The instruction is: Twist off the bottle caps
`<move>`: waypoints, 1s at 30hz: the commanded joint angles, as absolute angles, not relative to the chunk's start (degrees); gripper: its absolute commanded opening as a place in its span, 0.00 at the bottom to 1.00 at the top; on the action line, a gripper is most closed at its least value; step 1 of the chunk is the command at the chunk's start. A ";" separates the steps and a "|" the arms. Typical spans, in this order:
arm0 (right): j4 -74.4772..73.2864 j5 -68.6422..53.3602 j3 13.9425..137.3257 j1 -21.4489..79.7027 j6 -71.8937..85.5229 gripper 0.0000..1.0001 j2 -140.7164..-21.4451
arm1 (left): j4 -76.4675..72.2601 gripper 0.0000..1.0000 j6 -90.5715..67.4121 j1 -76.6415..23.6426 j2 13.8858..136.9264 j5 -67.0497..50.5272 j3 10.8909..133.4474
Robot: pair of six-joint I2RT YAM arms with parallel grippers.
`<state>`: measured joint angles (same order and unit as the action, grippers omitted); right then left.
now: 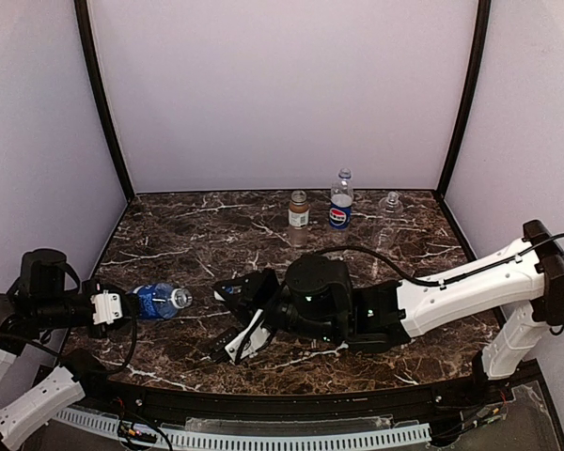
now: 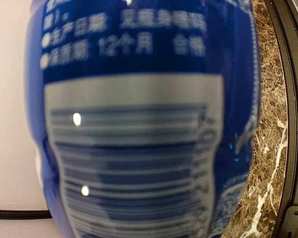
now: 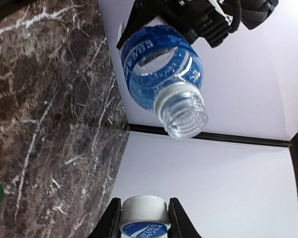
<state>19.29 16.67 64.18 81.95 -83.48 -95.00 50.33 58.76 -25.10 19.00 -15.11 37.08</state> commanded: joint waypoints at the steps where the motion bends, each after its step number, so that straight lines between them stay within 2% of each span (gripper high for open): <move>1: 33.90 22.70 62.23 82.35 -100.83 0.00 -95.24 | 52.90 0.28 56.52 -23.07 17.47 -16.21 35.19; 7: 34.33 23.82 61.01 82.44 -95.64 0.00 -91.61 | 50.94 0.28 53.74 -19.67 14.40 -14.20 33.27; 17: 23.38 25.74 58.29 81.93 -65.41 0.00 -82.74 | 44.60 0.29 47.55 -15.58 9.54 -15.47 28.97; 23: 1.18 24.73 66.92 74.53 -29.06 0.00 -83.44 | 38.75 0.29 35.89 -12.15 6.49 -21.12 29.57; 27: -21.78 23.04 74.71 66.32 -2.47 0.00 -87.37 | 31.53 0.30 26.86 -10.89 7.30 -25.35 31.84; 30: -37.56 21.76 77.41 60.93 11.65 0.00 -90.54 | 26.22 0.30 14.49 -8.03 9.36 -29.30 33.28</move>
